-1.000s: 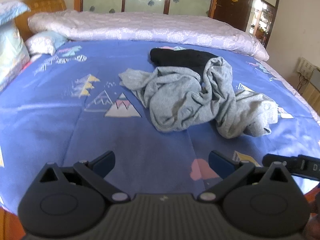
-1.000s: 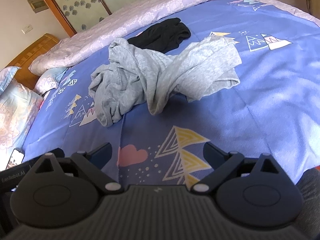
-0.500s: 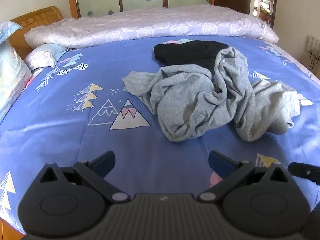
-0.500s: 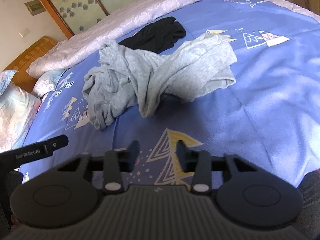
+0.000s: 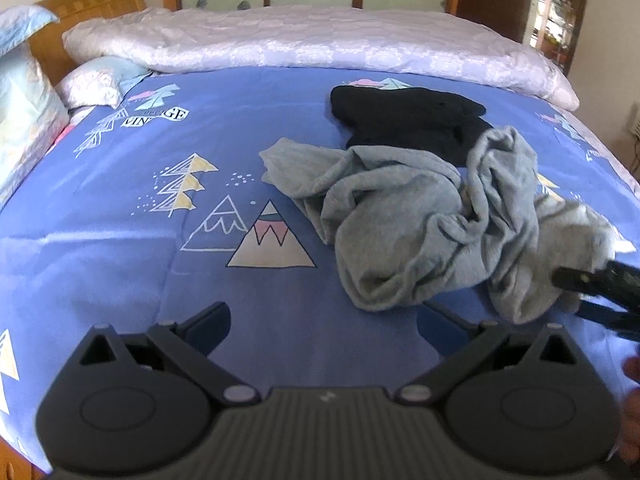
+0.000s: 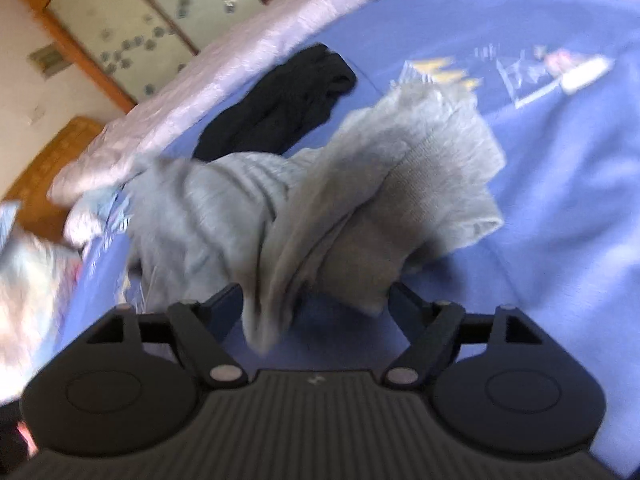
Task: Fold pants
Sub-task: 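Grasp the grey garment with the right gripper and lift it up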
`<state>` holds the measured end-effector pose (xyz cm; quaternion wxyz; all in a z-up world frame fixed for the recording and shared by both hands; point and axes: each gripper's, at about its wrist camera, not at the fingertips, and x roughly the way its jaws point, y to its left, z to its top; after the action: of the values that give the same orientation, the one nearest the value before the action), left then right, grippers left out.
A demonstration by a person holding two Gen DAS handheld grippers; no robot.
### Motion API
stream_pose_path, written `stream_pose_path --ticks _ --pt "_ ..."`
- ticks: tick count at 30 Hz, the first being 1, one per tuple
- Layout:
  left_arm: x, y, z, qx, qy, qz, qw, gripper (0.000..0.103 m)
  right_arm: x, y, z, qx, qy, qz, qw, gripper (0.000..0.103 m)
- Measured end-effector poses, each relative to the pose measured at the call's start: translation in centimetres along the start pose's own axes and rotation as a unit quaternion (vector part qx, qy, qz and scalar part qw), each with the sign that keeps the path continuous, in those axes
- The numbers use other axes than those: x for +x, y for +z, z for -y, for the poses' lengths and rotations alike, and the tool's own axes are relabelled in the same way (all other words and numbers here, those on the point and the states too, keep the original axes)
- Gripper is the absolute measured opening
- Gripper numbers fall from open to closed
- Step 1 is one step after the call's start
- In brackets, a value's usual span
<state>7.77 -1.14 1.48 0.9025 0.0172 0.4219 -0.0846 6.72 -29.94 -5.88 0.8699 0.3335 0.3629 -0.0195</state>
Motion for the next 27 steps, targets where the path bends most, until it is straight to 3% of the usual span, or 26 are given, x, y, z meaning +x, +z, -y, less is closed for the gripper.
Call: stream_pose_path --ticks 1,2,4,6,9,11,16,20,22,23,24,26,27 --pt "0.1 0.2 -0.1 -0.003 0.002 -0.001 1.0 0.103 0.8 0.5 0.3 0.012 0.015 -0.006 1.0 0.031" --pt "0.2 0.4 -0.1 -0.004 0.005 0.0 1.0 0.103 1.5 1.1 0.5 0.019 0.026 -0.014 0.999 0.014" --pt "0.3 0.8 -0.3 -0.003 0.013 0.005 0.9999 0.103 0.1 2.0 0.9 0.033 0.024 0.021 0.999 0.013" --pt "0.5 1.2 -0.3 0.0 0.018 0.01 0.9998 0.103 -3.9 2.7 1.3 0.016 0.011 0.11 0.994 0.012" --pt "1.2 2.0 0.3 0.008 0.013 0.01 0.9998 0.103 -10.9 3.1 3.4 0.0 -0.041 0.236 0.971 0.012" --pt "1.7 2.4 1.3 0.023 0.007 0.017 0.9996 0.103 -14.2 3.3 5.9 0.025 -0.083 0.28 0.956 0.012" --pt "4.1 2.7 5.0 0.073 -0.013 0.02 0.9971 0.103 -19.5 2.6 12.7 0.12 -0.149 0.322 0.927 0.012" --pt "6.9 2.9 7.1 0.078 -0.027 -0.009 0.9966 0.103 -19.9 1.1 15.7 0.172 -0.166 0.306 0.922 0.012" --pt "8.5 3.1 7.9 0.077 -0.034 -0.032 0.996 0.101 -19.3 1.0 15.3 0.178 -0.169 0.301 0.921 0.012" --pt "9.4 2.9 8.3 0.076 -0.033 -0.044 0.9956 0.09 -19.3 0.8 15.1 0.177 -0.167 0.302 0.922 0.012" --pt "10.5 2.8 8.6 0.077 -0.028 -0.062 0.9947 0.065 -19.4 1.3 14.8 0.174 -0.163 0.304 0.922 0.012" --pt "12.5 2.5 8.8 0.067 -0.033 -0.113 0.9908 0.03 -19.4 2.2 14.3 0.169 -0.146 0.305 0.926 0.012" --pt "12.5 2.4 8.8 0.057 -0.034 -0.109 0.9918 0.026 -19.8 2.4 13.8 0.163 -0.125 0.305 0.93 0.012"
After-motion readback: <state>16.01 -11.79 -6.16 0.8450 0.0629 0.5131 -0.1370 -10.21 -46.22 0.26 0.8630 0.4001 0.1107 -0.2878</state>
